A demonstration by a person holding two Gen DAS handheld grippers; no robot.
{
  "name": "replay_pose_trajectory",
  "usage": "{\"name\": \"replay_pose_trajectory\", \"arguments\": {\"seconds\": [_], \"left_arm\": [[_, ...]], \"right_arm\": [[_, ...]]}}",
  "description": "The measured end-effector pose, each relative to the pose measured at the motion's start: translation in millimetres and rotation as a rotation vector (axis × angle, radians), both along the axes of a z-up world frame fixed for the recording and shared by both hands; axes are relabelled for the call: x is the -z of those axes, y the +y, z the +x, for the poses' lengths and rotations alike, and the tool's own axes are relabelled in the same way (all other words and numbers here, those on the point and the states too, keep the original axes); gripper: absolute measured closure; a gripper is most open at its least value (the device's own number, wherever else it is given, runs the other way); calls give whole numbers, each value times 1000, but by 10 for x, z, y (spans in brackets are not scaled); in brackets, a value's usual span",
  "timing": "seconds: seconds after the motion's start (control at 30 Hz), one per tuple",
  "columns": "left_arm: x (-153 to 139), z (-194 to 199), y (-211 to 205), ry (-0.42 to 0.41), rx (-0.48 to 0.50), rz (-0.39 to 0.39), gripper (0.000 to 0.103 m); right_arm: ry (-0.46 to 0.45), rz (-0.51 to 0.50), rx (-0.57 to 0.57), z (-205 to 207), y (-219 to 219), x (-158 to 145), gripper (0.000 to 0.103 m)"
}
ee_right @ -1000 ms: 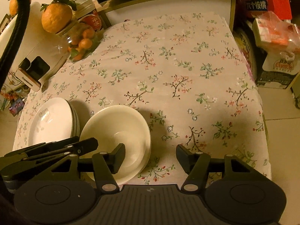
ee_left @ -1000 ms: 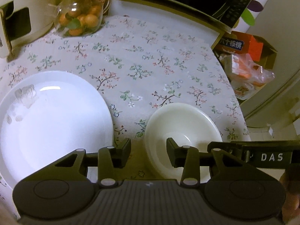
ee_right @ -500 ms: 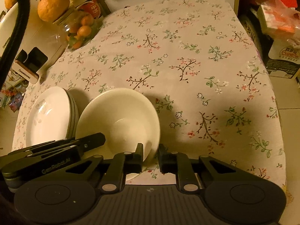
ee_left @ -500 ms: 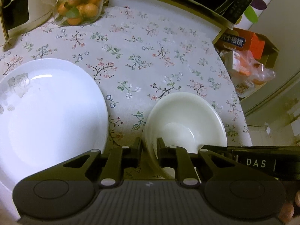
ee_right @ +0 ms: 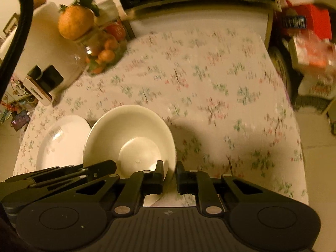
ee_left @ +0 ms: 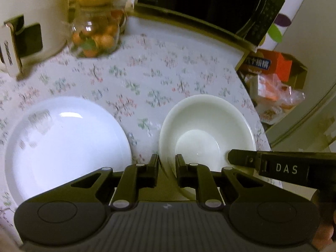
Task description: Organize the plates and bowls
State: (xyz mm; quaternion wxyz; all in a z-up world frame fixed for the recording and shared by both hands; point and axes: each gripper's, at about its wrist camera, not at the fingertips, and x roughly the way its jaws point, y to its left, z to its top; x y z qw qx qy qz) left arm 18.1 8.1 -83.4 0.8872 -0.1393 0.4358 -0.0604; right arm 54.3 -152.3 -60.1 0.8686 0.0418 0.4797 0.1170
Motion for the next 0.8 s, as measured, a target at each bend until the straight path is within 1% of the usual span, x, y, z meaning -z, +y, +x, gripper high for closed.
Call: {"name": "replay_pose_trajectory", "arguments": {"seconds": [0.17, 0.3, 0.53, 0.63, 0.8], "left_arm": [[-127, -27, 121, -49, -38, 10, 88], [-204, -65, 272, -64, -71, 6, 88], [-277, -194, 652, -61, -136, -33, 88], [-263, -261, 830, -43, -171, -47, 88], [-163, -357, 1052, 5, -225, -44, 88]], "right_arm": [[-62, 4, -18, 15, 119, -128, 92], [-93, 7, -44, 24, 272, -194, 92], [-107, 32, -105, 36, 591, -271, 92], [-109, 35, -143, 32, 784, -288, 92], [-64, 26, -206, 39, 1109, -201, 92]]}}
